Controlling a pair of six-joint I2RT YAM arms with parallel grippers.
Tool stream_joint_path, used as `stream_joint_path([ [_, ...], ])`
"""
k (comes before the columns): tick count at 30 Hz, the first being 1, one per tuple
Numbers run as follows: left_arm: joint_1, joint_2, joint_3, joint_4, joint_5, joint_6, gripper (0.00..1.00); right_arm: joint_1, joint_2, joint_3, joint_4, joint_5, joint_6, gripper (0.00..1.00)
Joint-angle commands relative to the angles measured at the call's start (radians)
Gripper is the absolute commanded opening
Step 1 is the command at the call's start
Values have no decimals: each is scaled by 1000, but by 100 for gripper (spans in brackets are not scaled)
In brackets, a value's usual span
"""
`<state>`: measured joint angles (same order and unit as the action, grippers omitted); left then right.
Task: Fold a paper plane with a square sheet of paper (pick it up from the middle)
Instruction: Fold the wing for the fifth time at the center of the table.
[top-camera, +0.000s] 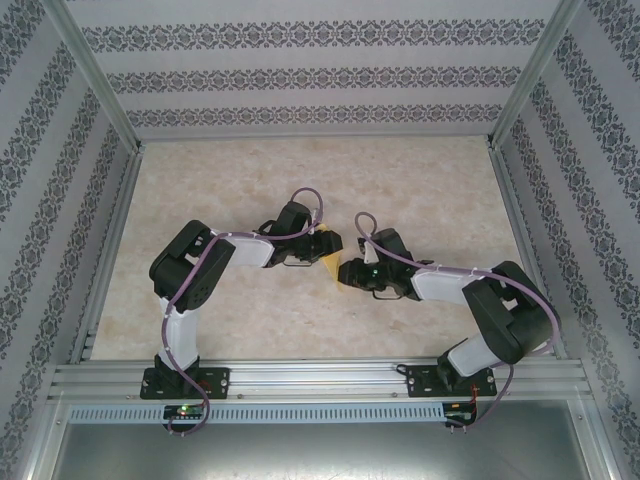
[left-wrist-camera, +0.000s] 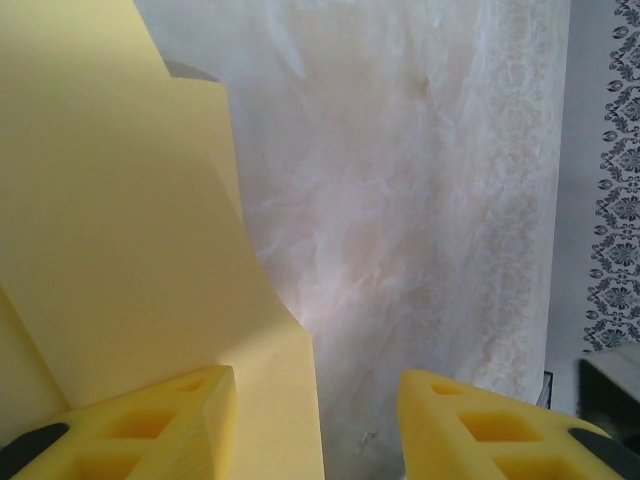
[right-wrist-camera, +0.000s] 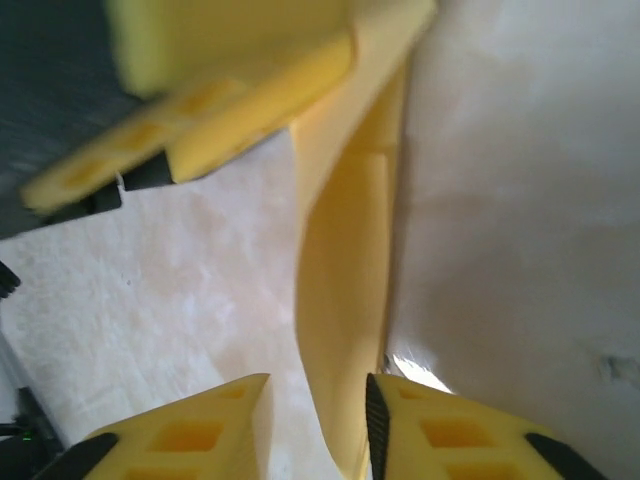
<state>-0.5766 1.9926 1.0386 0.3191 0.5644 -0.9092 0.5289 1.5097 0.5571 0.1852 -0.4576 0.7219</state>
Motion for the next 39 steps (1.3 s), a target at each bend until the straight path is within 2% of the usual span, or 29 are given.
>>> stream_joint_path([
  [1,3,36,-9,-104,-43,-3,48,18,-3,51,-108,85,-91,36],
  [6,3,36,-7,-101,-39,-3,48,41,68,91,-122,102,-99,39],
  [11,3,37,-7,-102,-38,-3,48,69,110,117,-141,130,-106,39],
  [19,3,38,-5,-106,-37,-3,48,72,134,77,-149,156,-88,22],
  [21,3,37,-6,-106,-38,-2,48,72,142,54,-124,150,-73,13],
  [26,3,38,-6,-107,-35,-1,48,74,151,32,-112,144,-58,15],
  [30,3,39,-6,-111,-34,-2,48,72,106,47,-140,123,-59,24],
  [35,3,38,-9,-117,-36,1,48,52,-68,33,-146,140,-26,28],
  [39,3,41,-8,-114,-35,0,48,49,-91,70,-98,68,-17,17],
])
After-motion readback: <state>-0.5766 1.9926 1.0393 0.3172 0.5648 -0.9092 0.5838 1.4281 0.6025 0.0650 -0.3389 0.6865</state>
